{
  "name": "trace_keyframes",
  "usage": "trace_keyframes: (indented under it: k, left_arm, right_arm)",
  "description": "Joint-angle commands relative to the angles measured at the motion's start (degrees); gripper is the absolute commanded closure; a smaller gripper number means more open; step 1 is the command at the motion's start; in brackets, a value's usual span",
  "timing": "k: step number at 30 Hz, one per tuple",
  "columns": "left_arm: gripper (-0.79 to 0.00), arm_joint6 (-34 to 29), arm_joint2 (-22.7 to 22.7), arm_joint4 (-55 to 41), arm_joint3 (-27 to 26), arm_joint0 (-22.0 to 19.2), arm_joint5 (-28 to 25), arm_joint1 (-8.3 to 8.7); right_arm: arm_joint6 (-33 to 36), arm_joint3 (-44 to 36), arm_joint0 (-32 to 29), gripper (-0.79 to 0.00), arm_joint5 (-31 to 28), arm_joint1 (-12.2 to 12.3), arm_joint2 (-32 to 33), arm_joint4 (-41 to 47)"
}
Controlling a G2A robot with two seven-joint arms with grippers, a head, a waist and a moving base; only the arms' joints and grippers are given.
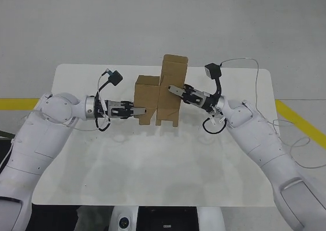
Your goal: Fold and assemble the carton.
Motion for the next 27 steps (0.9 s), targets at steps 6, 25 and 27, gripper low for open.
trace_keyframes:
  k: [6,25,27]
  left_arm:
    - [0.000,-7.4,0.8,1.4,0.2,-2.4,3.7,0.49]
    - [0.000,-19.7,10.6,-9.3,-4.0,-6.5,16.0,5.20]
    - [0.000,-19.9,11.8,-10.3,-4.1,-7.1,16.2,5.62]
  right_arm:
    - [14.0,-1.7,-0.4,-0.785,0.0,2.2,3.3,3.1]
    - [20.4,-8.9,-1.4,-0.785,6.1,10.3,-4.9,14.5]
    - [20.4,-10.2,-1.5,-0.785,6.2,10.8,-6.5,15.4]
